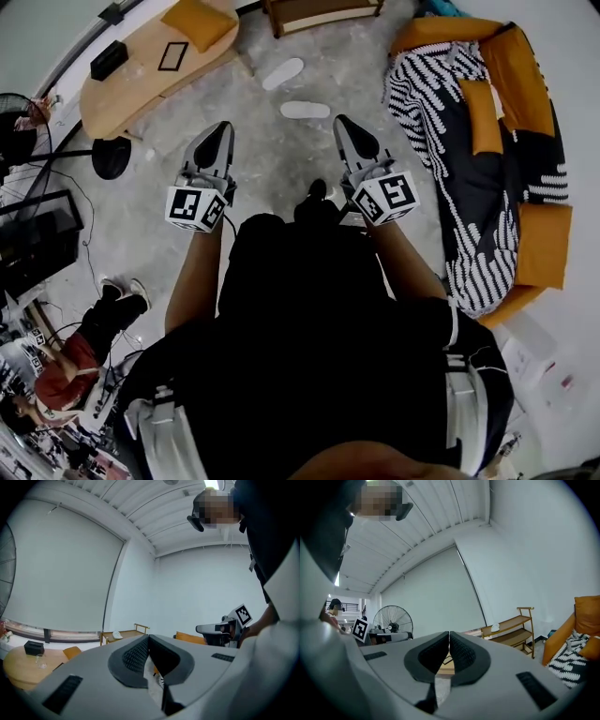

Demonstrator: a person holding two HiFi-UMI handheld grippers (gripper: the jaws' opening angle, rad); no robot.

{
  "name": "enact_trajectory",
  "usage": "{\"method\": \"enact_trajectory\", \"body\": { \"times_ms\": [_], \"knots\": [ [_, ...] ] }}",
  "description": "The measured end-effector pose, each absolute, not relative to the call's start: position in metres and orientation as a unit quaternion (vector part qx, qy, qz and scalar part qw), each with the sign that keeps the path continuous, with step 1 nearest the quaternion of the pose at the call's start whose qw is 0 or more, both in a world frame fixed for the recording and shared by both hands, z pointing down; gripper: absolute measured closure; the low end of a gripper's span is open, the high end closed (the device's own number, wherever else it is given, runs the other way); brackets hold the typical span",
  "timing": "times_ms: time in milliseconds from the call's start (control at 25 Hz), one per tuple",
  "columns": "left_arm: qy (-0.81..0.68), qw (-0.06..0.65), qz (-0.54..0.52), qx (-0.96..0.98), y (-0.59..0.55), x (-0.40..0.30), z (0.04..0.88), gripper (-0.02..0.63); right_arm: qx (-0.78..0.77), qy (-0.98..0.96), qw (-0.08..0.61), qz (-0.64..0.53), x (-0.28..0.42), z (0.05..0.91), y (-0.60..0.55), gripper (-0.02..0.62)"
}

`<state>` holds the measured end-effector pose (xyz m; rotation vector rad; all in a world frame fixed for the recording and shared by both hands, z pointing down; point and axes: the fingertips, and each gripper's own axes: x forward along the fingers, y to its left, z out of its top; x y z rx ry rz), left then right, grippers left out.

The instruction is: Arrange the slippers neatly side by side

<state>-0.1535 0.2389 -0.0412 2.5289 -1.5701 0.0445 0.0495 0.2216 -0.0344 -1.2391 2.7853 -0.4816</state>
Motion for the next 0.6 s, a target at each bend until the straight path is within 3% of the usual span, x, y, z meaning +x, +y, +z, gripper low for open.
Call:
{"method": "enact_trajectory", "body": {
  "times_ms": [600],
  "knots": [
    [-0.520, 0.108, 0.019, 0.847, 0.147, -0.162, 0.000, 0.591, -0.421, 0.891, -0.010, -0.169, 0.045, 0.006, 0.131, 0.563]
  ]
}}
